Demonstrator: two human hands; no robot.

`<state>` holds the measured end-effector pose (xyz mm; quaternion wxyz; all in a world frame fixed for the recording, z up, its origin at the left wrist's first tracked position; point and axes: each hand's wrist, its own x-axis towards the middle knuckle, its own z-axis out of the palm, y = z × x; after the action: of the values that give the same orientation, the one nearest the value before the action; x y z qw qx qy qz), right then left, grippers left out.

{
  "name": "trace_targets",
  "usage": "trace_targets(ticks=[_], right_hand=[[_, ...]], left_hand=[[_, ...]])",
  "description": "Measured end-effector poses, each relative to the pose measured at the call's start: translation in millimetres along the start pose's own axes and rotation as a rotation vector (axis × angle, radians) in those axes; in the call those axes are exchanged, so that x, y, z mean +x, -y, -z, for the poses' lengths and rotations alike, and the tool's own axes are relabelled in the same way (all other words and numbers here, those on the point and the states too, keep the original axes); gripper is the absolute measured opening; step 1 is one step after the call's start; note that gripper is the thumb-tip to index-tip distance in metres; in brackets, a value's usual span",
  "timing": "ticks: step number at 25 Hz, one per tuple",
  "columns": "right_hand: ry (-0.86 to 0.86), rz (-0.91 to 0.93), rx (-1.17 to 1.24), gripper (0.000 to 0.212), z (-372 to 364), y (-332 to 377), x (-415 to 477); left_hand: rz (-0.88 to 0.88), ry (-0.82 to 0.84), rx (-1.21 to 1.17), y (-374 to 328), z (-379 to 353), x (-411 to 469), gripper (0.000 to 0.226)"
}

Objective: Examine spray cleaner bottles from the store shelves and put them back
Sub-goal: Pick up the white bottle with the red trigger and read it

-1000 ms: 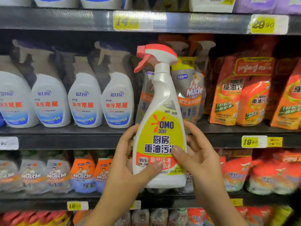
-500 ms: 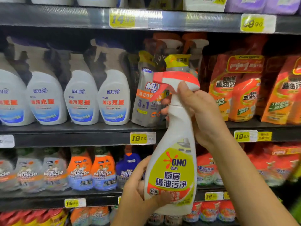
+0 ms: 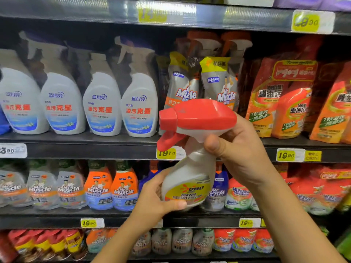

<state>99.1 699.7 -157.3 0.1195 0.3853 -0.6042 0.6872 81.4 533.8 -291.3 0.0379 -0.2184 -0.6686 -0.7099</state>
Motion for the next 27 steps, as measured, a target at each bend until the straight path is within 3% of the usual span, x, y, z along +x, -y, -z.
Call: trace_targets(ticks=[7,11,14,17,18,21,24,27], right_hand=[[0.080,0.042,-0.006,0.043,-3.5,5.4,-1.2],[0.177,0.051,-0.062,0.047,-3.3,8.0,-7.9],[0.231,0.060,-0.123,0.052,-3.2,9.1,-12.4],[0.243,0.049,-0.116,0.050,-5.1,7.1,-15.3],[0.218,0.054,-0.108,0.050,-6.1,6.2,-16.3],[0.082,0.055,-0.039,0.073,-12.3,3.7,-21.0],[-0.111,0.047,0.035,0.085,-29.8,1.1,-31.6],[-0.332,-0.056,-0.022,0.061,-48.3,-1.0,-43.0]], left_hand=[[-0.076,-0.048,0.140,-8.6,10.4,16.6,0.067],[-0.009,-0.135,0.191,-8.8,12.1,20.6,0.041],[0.034,-0.217,0.229,-9.9,11.5,18.4,0.056],[-0.005,-0.222,0.230,-2.4,13.2,19.3,0.028],[0.004,-0.230,0.228,0.0,14.6,20.3,0.025],[-0.026,-0.215,0.225,5.0,15.5,20.5,0.045],[-0.057,-0.342,0.172,14.5,9.3,16.5,0.057],[-0.047,-0.457,0.131,26.6,6.5,12.1,0.064]])
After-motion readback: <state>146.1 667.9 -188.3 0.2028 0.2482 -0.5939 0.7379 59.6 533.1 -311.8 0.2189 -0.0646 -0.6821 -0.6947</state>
